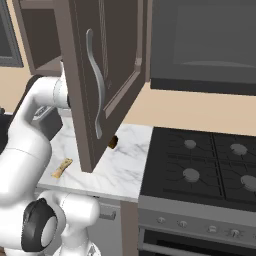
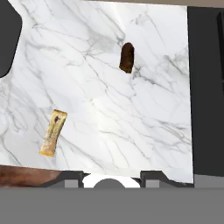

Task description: Pick the bar and yogurt from the counter and place them in the cabinets closest to them.

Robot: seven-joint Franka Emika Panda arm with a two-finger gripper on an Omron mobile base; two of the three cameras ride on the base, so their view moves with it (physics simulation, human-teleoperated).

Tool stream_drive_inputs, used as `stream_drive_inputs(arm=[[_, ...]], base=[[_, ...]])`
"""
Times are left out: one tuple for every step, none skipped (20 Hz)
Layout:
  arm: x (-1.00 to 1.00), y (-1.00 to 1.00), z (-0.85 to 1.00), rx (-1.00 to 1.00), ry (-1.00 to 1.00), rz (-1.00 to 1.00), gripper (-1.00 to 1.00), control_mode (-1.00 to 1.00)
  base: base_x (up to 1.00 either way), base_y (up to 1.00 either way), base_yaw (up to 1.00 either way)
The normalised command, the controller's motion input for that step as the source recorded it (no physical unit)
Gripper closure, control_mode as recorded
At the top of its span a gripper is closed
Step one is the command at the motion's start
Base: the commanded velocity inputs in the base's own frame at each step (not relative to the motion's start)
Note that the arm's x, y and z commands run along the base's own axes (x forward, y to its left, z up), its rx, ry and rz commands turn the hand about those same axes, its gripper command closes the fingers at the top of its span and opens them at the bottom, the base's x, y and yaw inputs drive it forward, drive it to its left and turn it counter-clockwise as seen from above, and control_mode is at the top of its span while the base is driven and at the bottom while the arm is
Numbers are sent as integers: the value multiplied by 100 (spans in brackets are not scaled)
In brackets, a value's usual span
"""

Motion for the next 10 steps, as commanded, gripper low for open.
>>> stream_drive_inputs(arm=[[-4, 0, 0, 0, 0, 0, -100, -100], [-11, 0, 0, 0, 0, 0, -100, -100], [-15, 0, 0, 0, -2, 0, -100, -100], [-20, 10, 0, 0, -3, 1, -100, -100], [-22, 16, 0, 0, -3, 1, -100, -100], [-28, 19, 0, 0, -3, 1, -100, -100], [-30, 20, 0, 0, -4, 0, -100, -100], [-29, 20, 0, 2, -1, 0, -100, -100], [-31, 20, 0, 1, -2, 0, -100, -100], [-31, 20, 0, 1, -1, 0, -100, -100]], base=[[0, 0, 0], [0, 0, 0], [0, 0, 0], [0, 0, 0], [0, 0, 0], [0, 0, 0], [0, 0, 0], [0, 0, 0], [0, 0, 0], [0, 0, 0]])
